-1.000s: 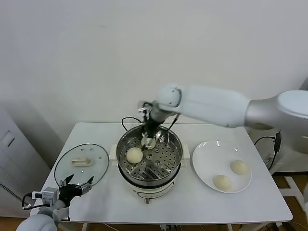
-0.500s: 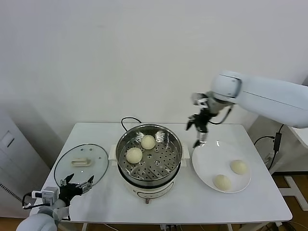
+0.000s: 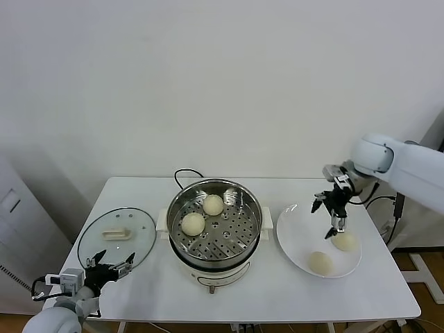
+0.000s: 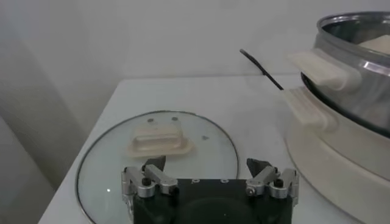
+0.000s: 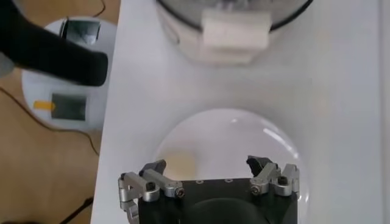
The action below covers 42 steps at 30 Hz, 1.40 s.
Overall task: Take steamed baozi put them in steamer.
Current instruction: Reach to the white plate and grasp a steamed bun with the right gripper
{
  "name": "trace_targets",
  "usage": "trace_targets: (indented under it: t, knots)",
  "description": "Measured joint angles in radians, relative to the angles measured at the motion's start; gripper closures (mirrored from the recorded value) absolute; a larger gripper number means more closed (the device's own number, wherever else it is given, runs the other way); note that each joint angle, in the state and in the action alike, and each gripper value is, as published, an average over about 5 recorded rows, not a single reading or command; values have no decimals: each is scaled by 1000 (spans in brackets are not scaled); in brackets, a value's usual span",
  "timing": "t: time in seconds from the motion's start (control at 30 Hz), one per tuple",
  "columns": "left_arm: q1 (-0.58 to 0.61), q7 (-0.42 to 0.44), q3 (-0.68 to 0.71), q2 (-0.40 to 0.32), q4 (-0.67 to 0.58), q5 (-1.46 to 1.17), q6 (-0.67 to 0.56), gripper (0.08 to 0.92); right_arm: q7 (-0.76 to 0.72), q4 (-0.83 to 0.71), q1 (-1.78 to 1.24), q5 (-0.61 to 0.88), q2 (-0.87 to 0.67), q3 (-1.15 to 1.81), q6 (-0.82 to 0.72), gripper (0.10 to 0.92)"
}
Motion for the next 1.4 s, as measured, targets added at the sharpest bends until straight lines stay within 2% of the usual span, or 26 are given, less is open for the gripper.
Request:
trace_targets:
  t: [0.33, 0.9, 1.2, 1.4]
  knots:
    - [0, 0, 2, -6, 3, 3, 0, 177, 2, -45, -187, -99, -14, 137, 34, 203]
    - [1, 0, 3, -12, 12, 5, 0, 177, 14, -119, -376, -162, 44, 276, 52, 206]
    - [-2, 1, 6, -15, 13, 8, 1, 177, 10, -141, -427, -186, 60, 320, 48, 350]
    - [-3, 1, 5, -17, 13, 8, 1, 177, 5, -148, -442, -187, 64, 340, 42, 473]
